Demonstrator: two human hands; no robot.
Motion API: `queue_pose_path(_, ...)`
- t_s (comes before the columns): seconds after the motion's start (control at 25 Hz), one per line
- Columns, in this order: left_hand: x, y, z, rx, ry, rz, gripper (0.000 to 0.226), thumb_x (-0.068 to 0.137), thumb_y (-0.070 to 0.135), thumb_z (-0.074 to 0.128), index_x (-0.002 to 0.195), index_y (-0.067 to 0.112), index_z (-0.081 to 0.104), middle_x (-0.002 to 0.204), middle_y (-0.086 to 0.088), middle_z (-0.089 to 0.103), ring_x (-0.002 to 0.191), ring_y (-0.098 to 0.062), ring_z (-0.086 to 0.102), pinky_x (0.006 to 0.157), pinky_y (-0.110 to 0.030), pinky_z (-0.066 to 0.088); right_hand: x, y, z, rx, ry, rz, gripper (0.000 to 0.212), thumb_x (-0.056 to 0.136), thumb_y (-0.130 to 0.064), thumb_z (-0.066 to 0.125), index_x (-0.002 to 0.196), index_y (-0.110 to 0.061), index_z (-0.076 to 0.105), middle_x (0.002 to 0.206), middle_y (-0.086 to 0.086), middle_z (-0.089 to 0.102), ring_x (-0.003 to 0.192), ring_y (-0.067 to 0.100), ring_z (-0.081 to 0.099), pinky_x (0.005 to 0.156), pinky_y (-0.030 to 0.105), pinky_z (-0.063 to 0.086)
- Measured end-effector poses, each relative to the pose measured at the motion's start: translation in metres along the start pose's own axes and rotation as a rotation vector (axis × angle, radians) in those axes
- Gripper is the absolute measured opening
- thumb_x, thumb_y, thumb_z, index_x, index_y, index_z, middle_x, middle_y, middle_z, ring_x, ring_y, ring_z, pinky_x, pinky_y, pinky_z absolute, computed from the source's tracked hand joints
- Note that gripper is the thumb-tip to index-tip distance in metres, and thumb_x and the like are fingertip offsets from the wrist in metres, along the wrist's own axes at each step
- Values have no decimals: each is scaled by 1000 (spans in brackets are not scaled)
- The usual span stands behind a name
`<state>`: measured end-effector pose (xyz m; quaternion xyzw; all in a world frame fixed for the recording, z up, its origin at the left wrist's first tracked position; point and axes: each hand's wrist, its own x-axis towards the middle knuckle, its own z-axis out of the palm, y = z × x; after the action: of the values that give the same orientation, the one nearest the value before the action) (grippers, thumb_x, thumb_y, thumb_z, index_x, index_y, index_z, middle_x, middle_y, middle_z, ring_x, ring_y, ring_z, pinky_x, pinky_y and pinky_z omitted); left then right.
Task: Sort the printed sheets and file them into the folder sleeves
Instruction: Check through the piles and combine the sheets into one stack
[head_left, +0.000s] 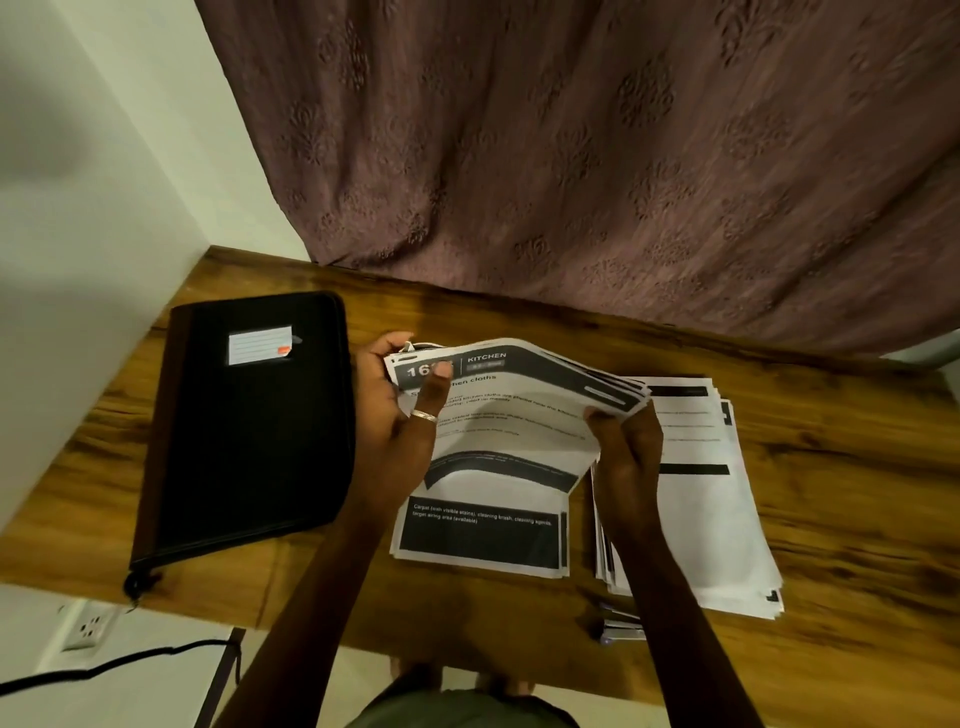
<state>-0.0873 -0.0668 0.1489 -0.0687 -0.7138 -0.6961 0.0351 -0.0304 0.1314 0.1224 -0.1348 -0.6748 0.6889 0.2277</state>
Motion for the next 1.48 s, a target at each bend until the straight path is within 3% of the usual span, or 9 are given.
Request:
queue_pose_path(0.12,-1,7,2,-13,-32,-25,27,97,33,60,118,17,54,105,-3,72,95,-22,73,75,-43,62,1,-6,0,9,0,9,26,88,-14,50,110,-23,58,96,-24,70,93,1,67,73,16,53)
queue_pose_path(0.24,2,12,-2,-95,-27,4,32,99,18,57,129,22,47,114,-7,66,99,-20,70,74,-30,59,4,-8,-1,-13,8,9,34,85,-18,50,94,-46,67,91,-23,70,88,2,67,70,19,54)
queue_pose_path(0.4,14,8,-20,117,-153,228,30,99,24,58,123,41,52,119,-3,63,106,-21,67,80,-41,61,5,-3,-5,-1,32,29,22,84,-20,51,102,-28,61,91,-23,70,88,4,67,71,19,54)
queue_pose_path(0.52,23,7,-29,294,-195,339,17,98,25,61,114,27,58,113,-3,62,103,-18,66,79,-38,60,6,-2,-5,-8,33,51,18,83,-21,50,99,-25,58,86,-25,70,83,1,67,69,17,53)
queue_pose_path(0.64,26,11,-30,424,-207,450,21,95,16,63,117,15,61,122,-1,58,113,-14,60,90,-30,54,6,-5,-6,-19,19,55,21,83,-22,50,91,-37,63,83,-23,69,82,2,67,68,18,54)
queue_pose_path(0.72,28,12,-31,470,-249,495,21,95,13,64,116,12,63,123,1,56,114,-13,58,91,-28,52,7,-3,-7,-16,20,67,17,83,-24,51,94,-32,61,83,-22,69,83,4,67,68,20,54)
queue_pose_path(1.0,30,19,-36,416,-226,403,20,92,25,70,109,24,59,106,2,64,94,-15,67,68,-39,59,6,0,-9,-24,18,91,13,82,-26,51,94,-24,55,82,-21,68,81,3,66,68,17,53)
queue_pose_path(1.24,26,19,-49,379,-134,378,18,90,24,73,104,18,63,100,1,66,89,-22,67,69,-43,58,7,1,-8,-10,32,103,17,82,-25,51,98,-23,57,96,-2,65,84,4,66,70,19,54)
queue_pose_path(1.48,33,25,-51,546,-275,486,26,91,20,72,116,13,68,116,2,63,105,-11,62,81,-33,56,6,1,-8,-23,49,113,21,82,-26,50,101,-23,57,99,0,64,83,1,66,68,15,53)
